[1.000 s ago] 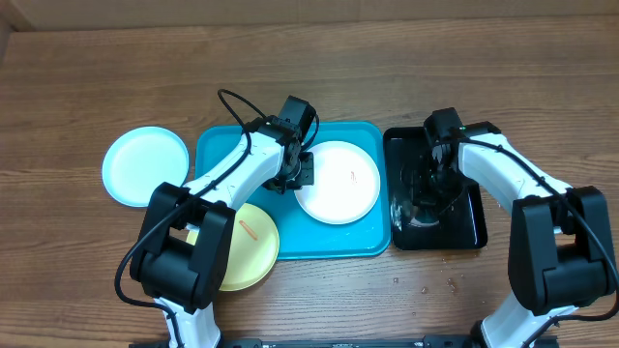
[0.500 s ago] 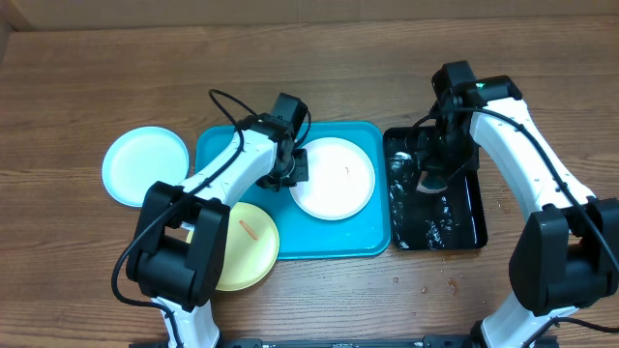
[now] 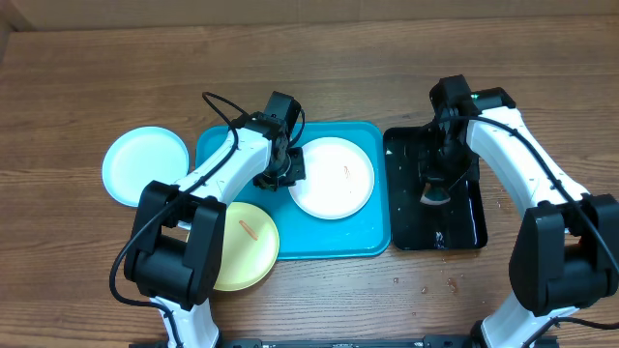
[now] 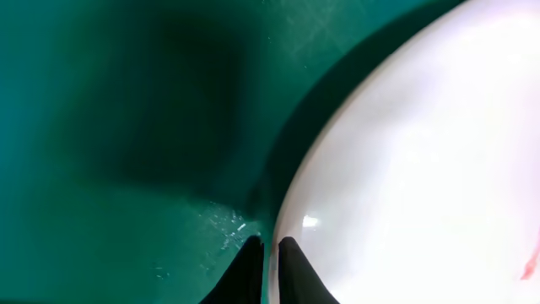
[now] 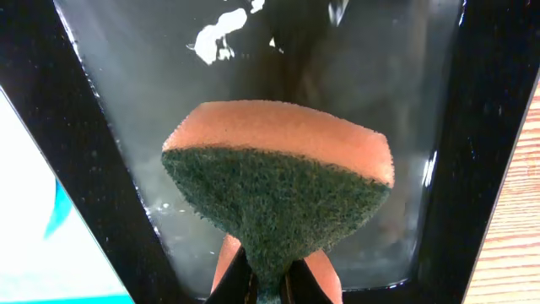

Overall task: Clean dirty plates on tray and stack at the side
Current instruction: 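Rub the sponge in the black tray with the right gripper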

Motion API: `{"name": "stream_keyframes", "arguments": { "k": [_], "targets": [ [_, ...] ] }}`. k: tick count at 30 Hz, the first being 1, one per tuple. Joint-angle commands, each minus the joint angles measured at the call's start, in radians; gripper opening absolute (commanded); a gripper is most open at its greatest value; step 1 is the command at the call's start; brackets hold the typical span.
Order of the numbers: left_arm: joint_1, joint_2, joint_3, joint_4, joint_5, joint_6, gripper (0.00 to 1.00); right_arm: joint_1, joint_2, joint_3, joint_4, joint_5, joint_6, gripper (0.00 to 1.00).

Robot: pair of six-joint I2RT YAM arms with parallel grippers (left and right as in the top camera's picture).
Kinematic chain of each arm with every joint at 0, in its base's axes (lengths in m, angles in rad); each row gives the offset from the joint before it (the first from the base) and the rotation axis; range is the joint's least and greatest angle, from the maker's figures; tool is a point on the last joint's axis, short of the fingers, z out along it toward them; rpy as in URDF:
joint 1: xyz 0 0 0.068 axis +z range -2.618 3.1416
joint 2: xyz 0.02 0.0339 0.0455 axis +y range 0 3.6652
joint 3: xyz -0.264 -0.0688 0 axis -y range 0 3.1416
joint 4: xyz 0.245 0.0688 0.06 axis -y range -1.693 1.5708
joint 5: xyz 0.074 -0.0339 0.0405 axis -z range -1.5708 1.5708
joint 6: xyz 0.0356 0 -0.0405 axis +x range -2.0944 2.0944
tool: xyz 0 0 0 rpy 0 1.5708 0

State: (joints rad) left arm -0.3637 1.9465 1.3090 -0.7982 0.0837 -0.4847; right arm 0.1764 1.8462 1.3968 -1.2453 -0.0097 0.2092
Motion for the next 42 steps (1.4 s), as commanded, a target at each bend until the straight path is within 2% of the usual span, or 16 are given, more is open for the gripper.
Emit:
{"name": "stream_keyframes", "arguments": {
  "k": [1,6,9,16,20,22,26,42],
  "targets": [
    [0.004,0.002,0.016,-0.004,-0.028,-0.005,0.16,-0.004,-0.019,-0.001,0.002,0.016,-0.006,0.04],
    [0.003,0.002,0.016,0.010,-0.032,0.019,0.11,-0.003,-0.019,-0.001,-0.006,0.016,-0.035,0.04],
    [0.003,0.002,0.016,0.002,-0.027,0.021,0.04,-0.003,-0.019,-0.001,-0.014,0.016,-0.039,0.04],
    [0.003,0.002,0.016,-0.058,0.088,0.020,0.05,-0.003,-0.019,-0.001,-0.005,0.020,-0.113,0.04],
    [0.005,0.002,0.016,-0.030,0.078,0.021,0.16,-0.003,-0.019,-0.001,0.000,0.019,-0.113,0.04],
    [0.005,0.002,0.016,-0.012,0.062,0.021,0.15,-0.004,-0.019,-0.001,0.000,0.019,-0.113,0.04],
    [0.002,0.002,0.016,-0.013,0.063,0.021,0.05,-0.004,-0.019,-0.001,-0.002,0.019,-0.113,0.04],
    [0.002,0.003,0.016,-0.016,0.064,0.021,0.04,-0.004,-0.019,0.040,-0.030,0.020,-0.113,0.04]
  ]
}}
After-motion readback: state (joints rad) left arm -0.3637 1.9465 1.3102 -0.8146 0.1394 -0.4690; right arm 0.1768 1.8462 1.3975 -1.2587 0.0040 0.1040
